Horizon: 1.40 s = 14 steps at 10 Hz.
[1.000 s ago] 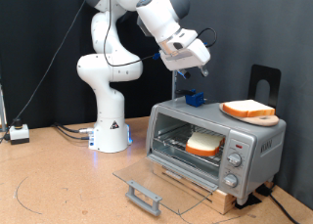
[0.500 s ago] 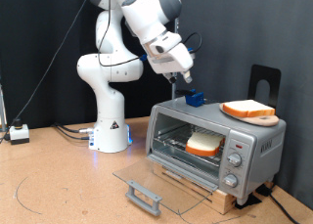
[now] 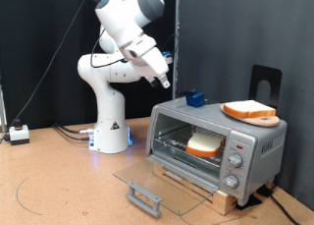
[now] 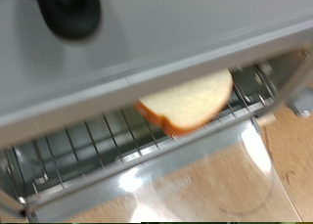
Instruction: Make a piece of toast with the oven
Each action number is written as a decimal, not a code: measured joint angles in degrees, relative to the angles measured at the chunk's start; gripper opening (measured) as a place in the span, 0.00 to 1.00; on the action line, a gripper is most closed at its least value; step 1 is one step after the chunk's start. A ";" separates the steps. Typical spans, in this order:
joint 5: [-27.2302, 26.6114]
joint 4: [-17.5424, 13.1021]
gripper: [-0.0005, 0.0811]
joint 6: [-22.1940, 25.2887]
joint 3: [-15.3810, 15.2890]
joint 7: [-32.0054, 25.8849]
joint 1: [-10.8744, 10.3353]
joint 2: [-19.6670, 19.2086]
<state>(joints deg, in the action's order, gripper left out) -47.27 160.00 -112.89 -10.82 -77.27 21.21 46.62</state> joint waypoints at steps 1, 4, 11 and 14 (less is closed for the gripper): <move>0.87 -0.29 1.00 -0.26 1.24 -1.68 1.21 -1.02; 3.18 -1.56 1.00 -2.79 3.87 -6.39 4.20 -5.42; 6.48 -4.09 1.00 -5.31 1.71 22.52 11.75 -14.69; 10.91 -6.86 1.00 -4.82 -0.20 32.38 15.32 -19.61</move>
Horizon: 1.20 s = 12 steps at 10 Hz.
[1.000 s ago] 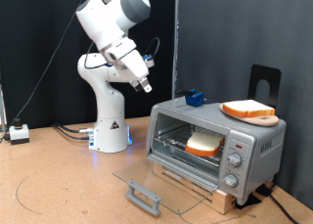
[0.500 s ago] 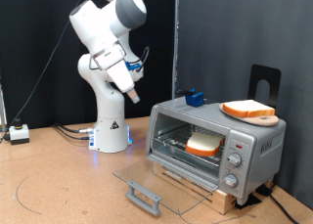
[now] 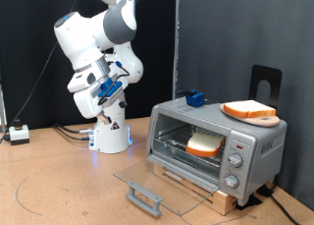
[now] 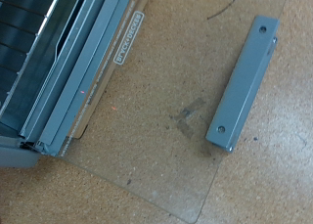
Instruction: Make a piece of toast with the oven
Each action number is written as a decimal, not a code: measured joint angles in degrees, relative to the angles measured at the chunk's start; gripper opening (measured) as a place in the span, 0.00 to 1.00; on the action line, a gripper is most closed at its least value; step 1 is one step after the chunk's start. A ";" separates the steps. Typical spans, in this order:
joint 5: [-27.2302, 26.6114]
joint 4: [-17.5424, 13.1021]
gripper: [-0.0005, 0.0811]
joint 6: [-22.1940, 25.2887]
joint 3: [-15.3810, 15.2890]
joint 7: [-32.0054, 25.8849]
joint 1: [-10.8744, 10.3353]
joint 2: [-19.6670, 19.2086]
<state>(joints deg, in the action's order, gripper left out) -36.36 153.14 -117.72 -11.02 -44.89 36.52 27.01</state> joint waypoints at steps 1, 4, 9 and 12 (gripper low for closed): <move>-0.31 0.07 1.00 0.92 0.00 2.07 0.09 -0.06; -4.47 -0.66 1.00 0.71 -0.18 17.08 0.68 -3.62; 6.15 -7.88 1.00 6.57 -0.10 21.66 2.80 -15.64; 6.45 -10.29 1.00 14.68 1.37 21.98 3.50 -19.63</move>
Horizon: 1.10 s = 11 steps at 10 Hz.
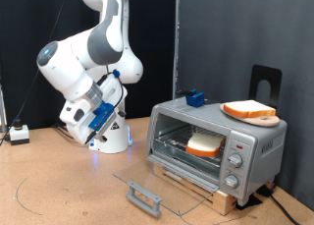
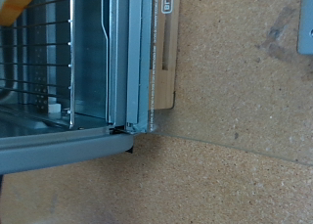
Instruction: Make a piece of toast with the oven
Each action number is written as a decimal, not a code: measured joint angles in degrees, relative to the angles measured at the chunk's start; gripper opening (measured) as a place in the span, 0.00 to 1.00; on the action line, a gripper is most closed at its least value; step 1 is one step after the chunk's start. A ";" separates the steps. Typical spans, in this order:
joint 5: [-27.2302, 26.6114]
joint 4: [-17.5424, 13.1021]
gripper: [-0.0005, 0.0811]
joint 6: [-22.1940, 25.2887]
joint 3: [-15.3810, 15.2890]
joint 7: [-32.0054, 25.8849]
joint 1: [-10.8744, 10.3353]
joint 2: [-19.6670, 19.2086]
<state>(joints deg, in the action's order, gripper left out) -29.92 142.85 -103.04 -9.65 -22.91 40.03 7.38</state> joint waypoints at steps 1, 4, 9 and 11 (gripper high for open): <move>-0.02 -1.25 1.00 0.14 0.61 0.05 0.38 -2.74; 0.06 -4.38 1.00 -3.62 1.45 0.04 0.98 -9.95; 4.41 -7.57 1.00 -7.49 1.54 0.30 0.91 -21.39; 5.12 -7.55 1.00 -7.23 0.94 0.19 0.36 -24.56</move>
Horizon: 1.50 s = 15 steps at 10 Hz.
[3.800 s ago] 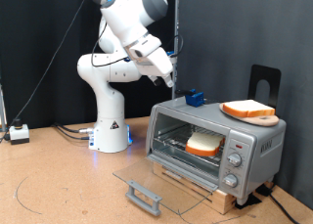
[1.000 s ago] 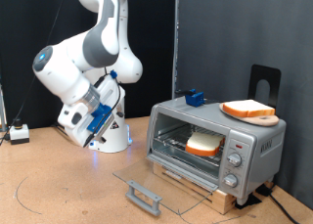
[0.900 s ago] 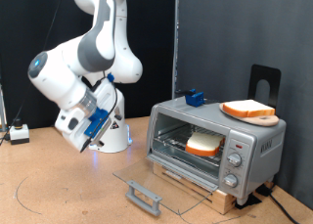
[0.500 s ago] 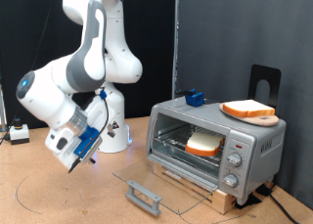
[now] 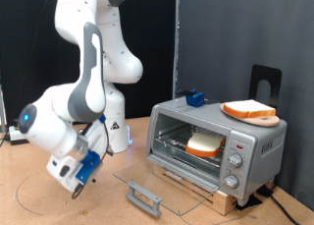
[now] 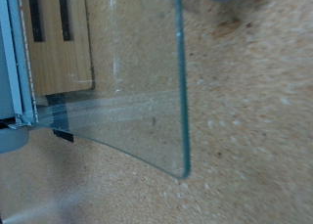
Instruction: Make a piece of toast with the oven
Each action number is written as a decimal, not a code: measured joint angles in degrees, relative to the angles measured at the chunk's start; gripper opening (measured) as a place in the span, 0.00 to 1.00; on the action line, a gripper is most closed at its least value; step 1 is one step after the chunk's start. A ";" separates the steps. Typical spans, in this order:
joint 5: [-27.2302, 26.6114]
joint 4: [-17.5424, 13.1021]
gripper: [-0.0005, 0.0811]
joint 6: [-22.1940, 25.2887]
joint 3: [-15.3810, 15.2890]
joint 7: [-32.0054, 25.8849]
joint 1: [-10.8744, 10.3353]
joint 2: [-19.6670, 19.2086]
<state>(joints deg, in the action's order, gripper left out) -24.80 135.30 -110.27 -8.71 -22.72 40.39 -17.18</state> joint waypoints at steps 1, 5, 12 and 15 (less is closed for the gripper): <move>0.00 0.29 1.00 0.12 -0.79 -0.53 -0.27 -0.79; -1.45 3.26 1.00 0.16 -4.80 -1.98 -0.93 -0.59; -2.77 4.08 1.00 9.49 -5.31 -8.25 1.63 4.77; -3.13 6.74 1.00 10.66 -6.38 -8.73 1.46 10.41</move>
<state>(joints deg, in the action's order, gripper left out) -27.93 142.04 -99.61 -15.09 -31.45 41.85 -6.76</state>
